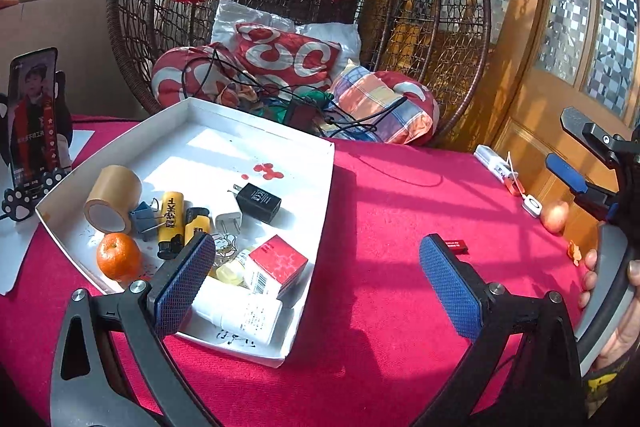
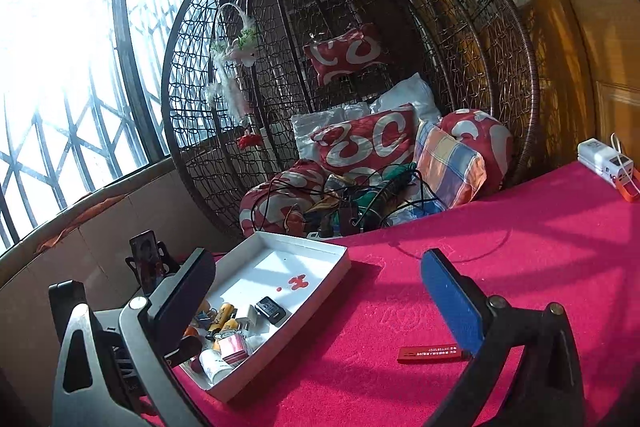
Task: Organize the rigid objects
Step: 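Open both tools and withdraw them from the tray toward the black pen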
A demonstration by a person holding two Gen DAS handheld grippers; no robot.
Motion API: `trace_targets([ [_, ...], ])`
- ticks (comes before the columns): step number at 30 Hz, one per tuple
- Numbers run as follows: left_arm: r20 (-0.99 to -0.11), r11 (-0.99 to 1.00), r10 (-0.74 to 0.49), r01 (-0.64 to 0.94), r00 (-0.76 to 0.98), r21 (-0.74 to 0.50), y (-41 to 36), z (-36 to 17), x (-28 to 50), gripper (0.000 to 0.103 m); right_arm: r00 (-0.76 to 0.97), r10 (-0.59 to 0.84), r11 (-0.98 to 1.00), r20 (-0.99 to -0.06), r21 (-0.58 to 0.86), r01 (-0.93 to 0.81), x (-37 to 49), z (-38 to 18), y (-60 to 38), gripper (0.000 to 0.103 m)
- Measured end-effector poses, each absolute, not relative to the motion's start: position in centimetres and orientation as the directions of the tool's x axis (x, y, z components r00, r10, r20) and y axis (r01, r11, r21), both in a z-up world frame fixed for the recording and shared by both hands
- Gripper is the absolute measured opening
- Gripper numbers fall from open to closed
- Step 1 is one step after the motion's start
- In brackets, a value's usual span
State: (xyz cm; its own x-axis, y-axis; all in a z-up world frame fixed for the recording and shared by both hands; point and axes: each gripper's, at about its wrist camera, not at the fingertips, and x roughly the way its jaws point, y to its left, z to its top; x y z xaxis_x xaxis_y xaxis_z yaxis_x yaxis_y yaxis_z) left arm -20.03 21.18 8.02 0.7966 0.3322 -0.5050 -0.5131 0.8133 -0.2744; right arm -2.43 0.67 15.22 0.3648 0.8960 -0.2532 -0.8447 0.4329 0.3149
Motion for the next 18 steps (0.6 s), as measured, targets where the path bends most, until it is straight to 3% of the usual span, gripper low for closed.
trace_targets([
  [9, -0.545, 0.907, 0.147, -0.332, 0.826, -0.259, 17.8, 7.3, -18.9, 0.103, 0.445, 0.896, 0.403, 0.003, 0.421, -0.813, -0.9, 16.6, -8.4, 0.103],
  [18, -0.617, 0.963, 0.050, -0.202, 0.785, -0.179, 14.8, 5.7, -17.8, 0.103, 0.492, 0.869, 0.453, -0.047, 0.476, -0.754, 0.7, 15.2, -10.7, 0.103],
])
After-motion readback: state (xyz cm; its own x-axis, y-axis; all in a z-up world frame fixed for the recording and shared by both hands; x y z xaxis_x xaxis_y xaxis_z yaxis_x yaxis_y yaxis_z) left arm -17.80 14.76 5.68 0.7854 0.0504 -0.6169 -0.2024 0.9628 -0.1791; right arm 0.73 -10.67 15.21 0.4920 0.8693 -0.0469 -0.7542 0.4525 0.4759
